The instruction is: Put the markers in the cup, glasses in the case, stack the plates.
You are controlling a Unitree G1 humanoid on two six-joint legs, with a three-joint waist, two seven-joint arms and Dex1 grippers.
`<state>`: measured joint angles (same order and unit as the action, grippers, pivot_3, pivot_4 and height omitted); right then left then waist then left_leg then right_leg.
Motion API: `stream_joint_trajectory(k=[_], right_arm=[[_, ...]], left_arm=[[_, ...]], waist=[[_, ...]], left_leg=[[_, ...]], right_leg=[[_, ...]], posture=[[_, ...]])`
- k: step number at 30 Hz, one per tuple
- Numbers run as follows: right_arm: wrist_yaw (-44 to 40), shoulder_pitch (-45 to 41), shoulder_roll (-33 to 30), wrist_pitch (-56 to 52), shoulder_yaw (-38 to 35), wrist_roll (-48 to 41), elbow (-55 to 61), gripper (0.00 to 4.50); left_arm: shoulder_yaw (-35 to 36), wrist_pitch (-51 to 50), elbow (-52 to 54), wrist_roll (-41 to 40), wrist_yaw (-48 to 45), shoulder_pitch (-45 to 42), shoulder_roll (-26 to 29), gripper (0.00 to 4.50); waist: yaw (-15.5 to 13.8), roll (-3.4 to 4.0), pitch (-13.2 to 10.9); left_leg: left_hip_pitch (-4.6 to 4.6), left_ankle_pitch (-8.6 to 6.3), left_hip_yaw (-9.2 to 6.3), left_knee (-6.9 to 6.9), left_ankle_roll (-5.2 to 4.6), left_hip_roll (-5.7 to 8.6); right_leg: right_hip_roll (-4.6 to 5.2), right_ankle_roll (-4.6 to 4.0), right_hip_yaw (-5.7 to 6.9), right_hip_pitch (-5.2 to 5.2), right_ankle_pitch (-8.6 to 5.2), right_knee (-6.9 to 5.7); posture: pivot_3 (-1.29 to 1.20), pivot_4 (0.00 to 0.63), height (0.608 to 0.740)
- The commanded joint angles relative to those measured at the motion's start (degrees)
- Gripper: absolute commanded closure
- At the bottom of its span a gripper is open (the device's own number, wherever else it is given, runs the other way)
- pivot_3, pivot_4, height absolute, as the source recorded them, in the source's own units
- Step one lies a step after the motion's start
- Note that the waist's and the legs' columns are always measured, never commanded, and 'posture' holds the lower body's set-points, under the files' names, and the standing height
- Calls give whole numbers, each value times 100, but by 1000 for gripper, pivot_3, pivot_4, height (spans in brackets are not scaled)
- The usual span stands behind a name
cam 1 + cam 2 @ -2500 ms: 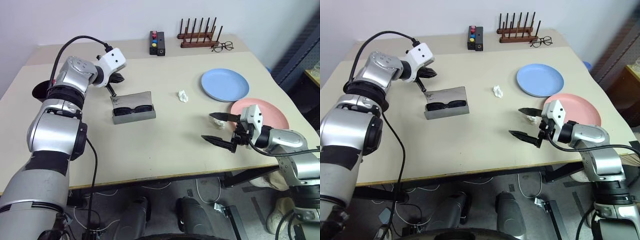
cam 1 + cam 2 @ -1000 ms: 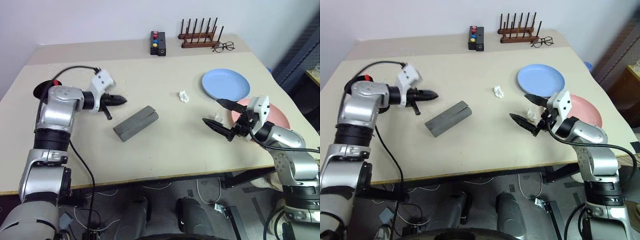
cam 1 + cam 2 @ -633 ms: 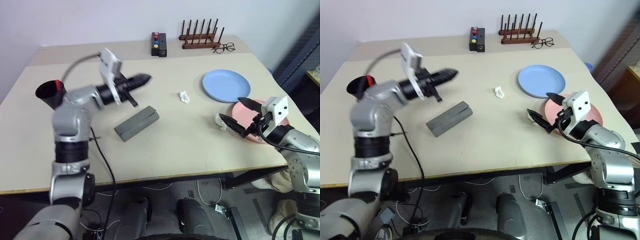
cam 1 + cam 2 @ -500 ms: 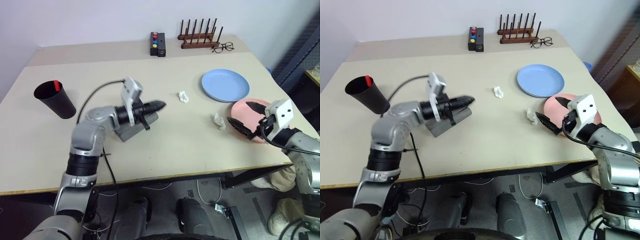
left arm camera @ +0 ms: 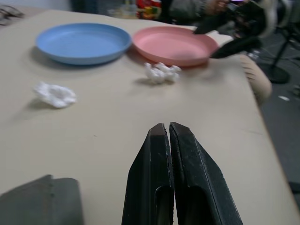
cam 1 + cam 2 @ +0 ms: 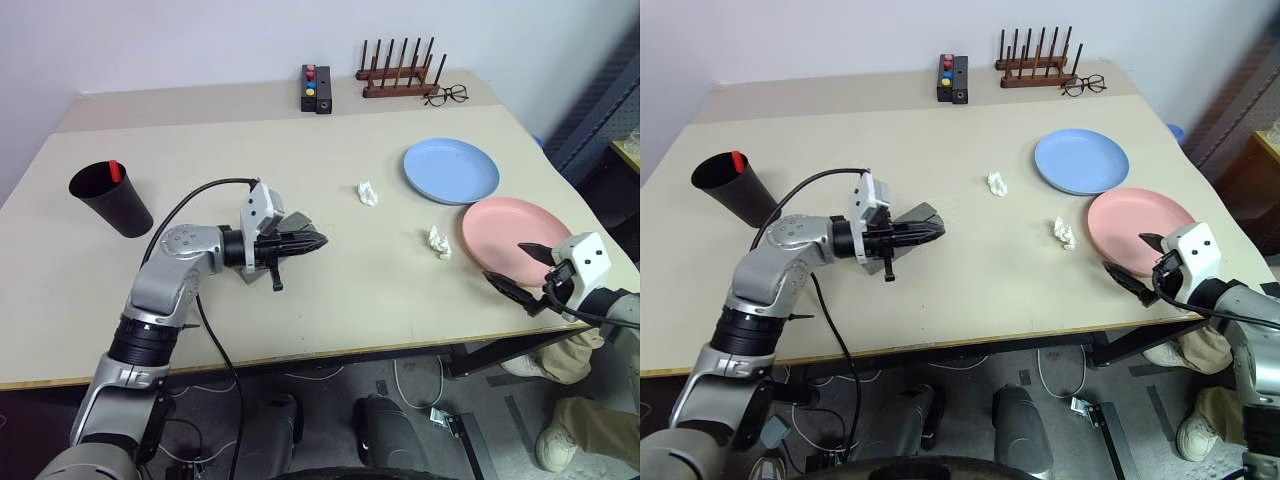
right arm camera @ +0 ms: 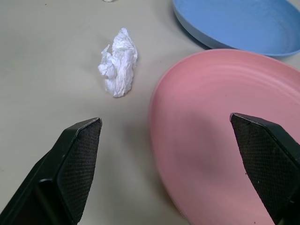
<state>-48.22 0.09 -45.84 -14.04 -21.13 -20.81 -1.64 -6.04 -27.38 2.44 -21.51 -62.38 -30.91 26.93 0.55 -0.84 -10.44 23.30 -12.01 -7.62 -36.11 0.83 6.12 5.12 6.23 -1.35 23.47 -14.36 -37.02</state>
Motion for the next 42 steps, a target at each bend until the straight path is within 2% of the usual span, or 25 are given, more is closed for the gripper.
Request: stream_joint_trajectory(k=[1, 7, 12, 15, 22, 33, 36, 42], right_arm=[[-32, -138, -97, 110, -77, 28, -45, 0], [-71, -420, -39, 107, 164, 120, -278, 0], [-91, -679, 30, 232, 426, 279, -656, 0], [-90, -807, 50, 267, 530, 315, -781, 0], [-99, -947, 41, 315, 637, 343, -955, 0], [-73, -1234, 151, 371, 827, 492, -1447, 0], [-82, -1301, 166, 338, 872, 515, -1590, 826], [-126, -1359, 179, 344, 932, 541, -1766, 3884]], left_arm=[[-44, -90, 171, -168, -180, -29, 126, 4404], [-96, -226, 348, -275, -420, 93, 387, 4404], [-47, -48, 177, -174, -222, -8, 335, 4404], [-30, -12, 89, -174, -176, -80, 339, 3595], [-140, -121, 84, -243, -366, -190, 469, 51], [-213, 21, 134, -206, -733, -395, 602, 51], [-216, 30, 115, -202, -799, -454, 630, 0], [-209, 70, 48, -168, -902, -541, 661, 0]], waist=[[1, 0, 0], [7, 2, -2], [-5, 3, -3], [0, 4, -4], [5, 5, -4], [8, 7, -6], [8, 7, -6], [8, 7, -6]], left_leg=[[0, 0, 0, 0, 0, 0], [0, 0, 0, 3, 0, -1], [0, 0, -1, 2, 0, 0], [1, 0, -1, 2, 0, 0], [1, 0, -1, 6, 0, 0], [2, 0, -1, 7, 0, -1], [2, 0, -1, 7, 0, 0], [2, 0, -1, 8, 0, -1]], right_leg=[[0, 0, 0, 0, 0, 0], [0, -1, 0, 1, 0, 1], [2, -2, 0, 0, -1, 3], [2, -1, 1, 1, -1, 4], [1, 0, 1, 3, 0, 4], [1, -1, 1, 4, -1, 5], [0, -1, 1, 3, -1, 6], [0, 0, 1, 3, 0, 6]], posture=[[0, 150, 740], [0, 150, 740], [0, 150, 740], [0, 150, 740], [0, 150, 740], [0, 150, 740], [0, 150, 740], [0, 150, 740]])
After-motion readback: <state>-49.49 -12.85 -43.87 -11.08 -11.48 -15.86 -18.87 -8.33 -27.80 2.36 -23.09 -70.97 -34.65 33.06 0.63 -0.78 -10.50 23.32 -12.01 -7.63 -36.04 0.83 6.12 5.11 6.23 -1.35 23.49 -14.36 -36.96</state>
